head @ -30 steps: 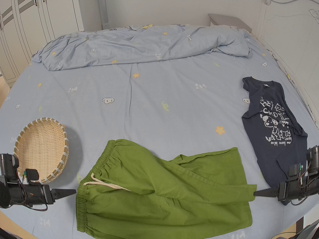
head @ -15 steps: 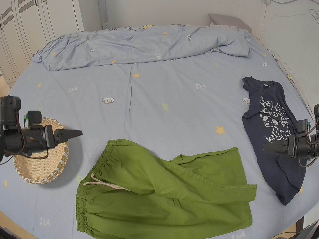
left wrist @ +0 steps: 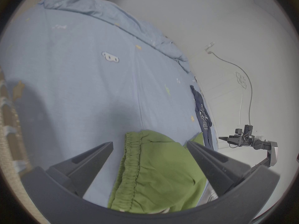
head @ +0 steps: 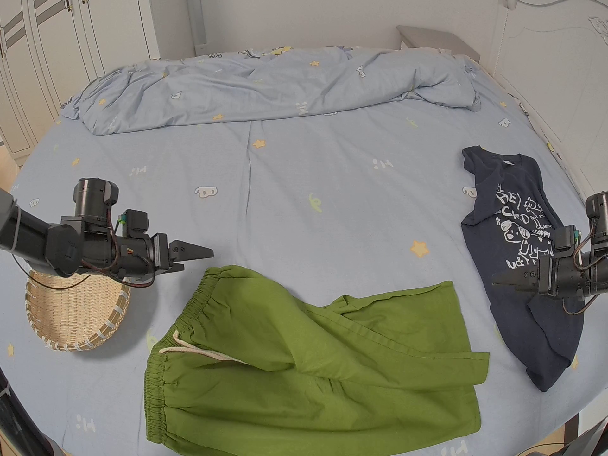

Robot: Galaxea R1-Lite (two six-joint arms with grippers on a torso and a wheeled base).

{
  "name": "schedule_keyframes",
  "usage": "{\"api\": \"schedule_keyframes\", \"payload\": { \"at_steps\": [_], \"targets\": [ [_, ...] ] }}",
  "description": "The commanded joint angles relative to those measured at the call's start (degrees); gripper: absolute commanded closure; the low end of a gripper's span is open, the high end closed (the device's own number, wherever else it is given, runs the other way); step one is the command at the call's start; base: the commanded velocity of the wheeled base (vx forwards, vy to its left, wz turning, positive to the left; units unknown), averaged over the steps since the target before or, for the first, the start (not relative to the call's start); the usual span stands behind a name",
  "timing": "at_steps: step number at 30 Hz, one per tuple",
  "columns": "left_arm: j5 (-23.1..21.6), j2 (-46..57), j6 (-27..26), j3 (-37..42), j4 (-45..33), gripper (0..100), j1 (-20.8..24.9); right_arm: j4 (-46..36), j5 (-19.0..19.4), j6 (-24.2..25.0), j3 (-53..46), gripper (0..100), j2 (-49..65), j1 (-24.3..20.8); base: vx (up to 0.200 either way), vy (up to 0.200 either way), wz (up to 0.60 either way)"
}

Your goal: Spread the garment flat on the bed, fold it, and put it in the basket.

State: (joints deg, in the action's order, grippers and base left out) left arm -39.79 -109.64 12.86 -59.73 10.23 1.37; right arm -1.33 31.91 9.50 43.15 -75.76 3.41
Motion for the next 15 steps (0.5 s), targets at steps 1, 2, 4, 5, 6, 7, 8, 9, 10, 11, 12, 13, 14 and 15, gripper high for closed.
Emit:
{"api": "schedule_keyframes", "payload": {
  "at_steps": [1, 2, 4, 5, 6, 7, 8, 9, 10, 11, 12, 13, 14, 15],
  "targets": [
    [-0.02, -6.55, 0.23, -2.23, 0.41, 0, 1.10, 0.01, -0.01, 0.00, 0.00, 0, -0.70, -0.16, 0.000, 0.000, 0.00],
    [-0.02, -7.43, 0.41, -3.20, 0.41, 0, 1.18, 0.01, -0.01, 0.00, 0.00, 0, -0.70, -0.43, 0.000, 0.000, 0.00],
    [-0.02, -7.78, 0.50, -3.46, 0.41, 0, 1.18, 0.01, -0.10, 0.00, 0.00, 0, -0.79, -0.43, 0.000, 0.000, 0.00],
    [-0.02, -8.57, 0.50, -4.07, 0.41, 0, 1.36, 0.01, -0.10, 0.00, 0.00, 0, -0.88, -0.34, 0.000, 0.000, 0.00],
    [-0.02, -9.10, 0.50, -4.43, 0.41, 0, 1.62, 0.01, -0.01, 0.00, 0.00, 0, -0.96, -0.34, 0.000, 0.000, 0.00],
    [-0.02, -9.10, 0.50, -4.43, 0.41, 0, 1.62, 0.01, -0.01, 0.00, 0.00, 0, -0.96, -0.34, 0.000, 0.000, 0.00],
    [-0.02, -9.80, 0.41, -4.87, 0.41, 0, 1.97, 0.01, -0.01, 0.00, 0.00, 0, -1.32, -0.34, 0.000, 0.000, 0.00],
    [-0.02, -10.24, 0.50, -5.31, 0.41, 0, 2.15, 0.01, -0.10, 0.00, 0.00, 0, -1.40, -0.34, 0.000, 0.000, 0.00],
    [-0.02, -10.33, 0.50, -5.39, 0.41, 0, 2.15, 0.01, -0.01, 0.00, 0.00, 0, -1.40, -0.34, 0.000, 0.000, 0.00],
    [-0.02, -10.86, 0.59, -5.66, 0.41, 0, 2.15, 0.01, -0.01, 0.00, -0.09, 0, -1.49, -0.34, 0.000, 0.000, 0.00],
    [-0.02, -11.03, 0.59, -5.92, 0.41, 0, 2.15, 0.01, -0.01, 0.00, -0.09, 0, -1.49, -0.34, 0.000, 0.000, 0.00],
    [-0.02, -11.21, 0.59, -6.18, 0.41, 0, 2.24, 0.01, -0.01, 0.00, -0.09, 0, -1.49, -0.34, 0.000, 0.000, 0.00],
    [-0.02, -11.21, 0.59, -6.18, 0.41, 0, 2.24, 0.01, -0.01, 0.00, -0.09, 0, -1.49, -0.34, 0.000, 0.000, 0.00],
    [-0.02, -11.21, 0.59, -6.18, 0.41, 0, 2.24, 0.01, -0.01, 0.00, -0.09, 0, -1.49, -0.34, 0.000, 0.000, 0.00]
  ]
}}
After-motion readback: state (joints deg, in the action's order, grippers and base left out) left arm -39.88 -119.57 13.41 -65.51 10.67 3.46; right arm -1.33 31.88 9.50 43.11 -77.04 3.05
